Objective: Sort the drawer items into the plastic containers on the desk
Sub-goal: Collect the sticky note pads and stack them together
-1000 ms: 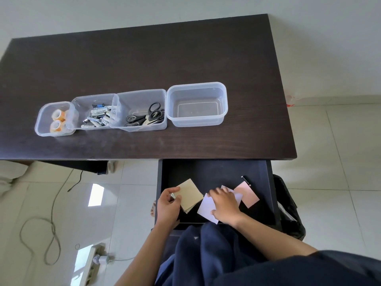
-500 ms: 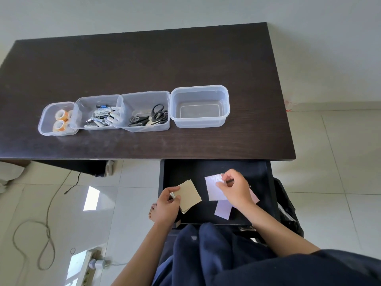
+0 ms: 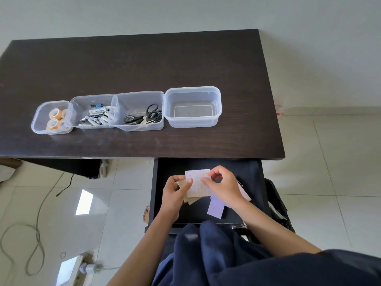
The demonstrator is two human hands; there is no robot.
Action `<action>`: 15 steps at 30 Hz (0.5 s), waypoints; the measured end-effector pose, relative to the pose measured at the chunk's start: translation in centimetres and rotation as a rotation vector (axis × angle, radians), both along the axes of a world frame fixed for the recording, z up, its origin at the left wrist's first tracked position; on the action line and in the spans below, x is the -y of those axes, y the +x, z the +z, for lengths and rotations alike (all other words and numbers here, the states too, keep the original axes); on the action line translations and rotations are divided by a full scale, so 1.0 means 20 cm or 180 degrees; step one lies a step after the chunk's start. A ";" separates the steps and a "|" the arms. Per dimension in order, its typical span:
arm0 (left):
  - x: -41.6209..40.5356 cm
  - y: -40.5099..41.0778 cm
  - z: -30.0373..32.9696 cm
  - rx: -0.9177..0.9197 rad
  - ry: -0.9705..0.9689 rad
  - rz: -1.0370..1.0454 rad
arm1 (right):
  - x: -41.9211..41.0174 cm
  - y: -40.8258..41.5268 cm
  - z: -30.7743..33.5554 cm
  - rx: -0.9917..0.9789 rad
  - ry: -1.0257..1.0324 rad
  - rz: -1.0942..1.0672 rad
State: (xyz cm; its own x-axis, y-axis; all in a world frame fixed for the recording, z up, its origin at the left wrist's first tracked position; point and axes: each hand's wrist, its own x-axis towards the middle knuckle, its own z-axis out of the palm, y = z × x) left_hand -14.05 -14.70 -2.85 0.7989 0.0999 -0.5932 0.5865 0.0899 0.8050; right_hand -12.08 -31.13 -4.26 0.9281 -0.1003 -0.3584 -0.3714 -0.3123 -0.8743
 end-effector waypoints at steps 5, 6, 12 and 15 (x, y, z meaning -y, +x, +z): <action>0.02 0.02 0.01 0.0158 0.0051 -0.0335 | 0.01 -0.03 0.01 -0.0060 -0.0119 0.0261; 0.03 0.02 0.01 0.0217 0.0131 -0.0412 | 0.01 -0.03 0.01 -0.0079 -0.0139 0.0285; 0.03 0.04 0.02 0.0317 0.0325 -0.0729 | 0.01 -0.05 -0.02 -0.0006 -0.0107 0.0349; 0.04 0.03 0.01 0.0341 0.0380 -0.0700 | 0.01 -0.05 -0.03 -0.0099 -0.0053 0.0342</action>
State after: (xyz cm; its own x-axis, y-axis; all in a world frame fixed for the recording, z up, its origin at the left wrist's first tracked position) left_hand -13.37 -15.53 -2.64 0.8666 -0.0188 -0.4986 0.4924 -0.1296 0.8607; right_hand -13.14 -31.25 -4.79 0.9224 -0.0070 -0.3862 -0.3617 -0.3664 -0.8573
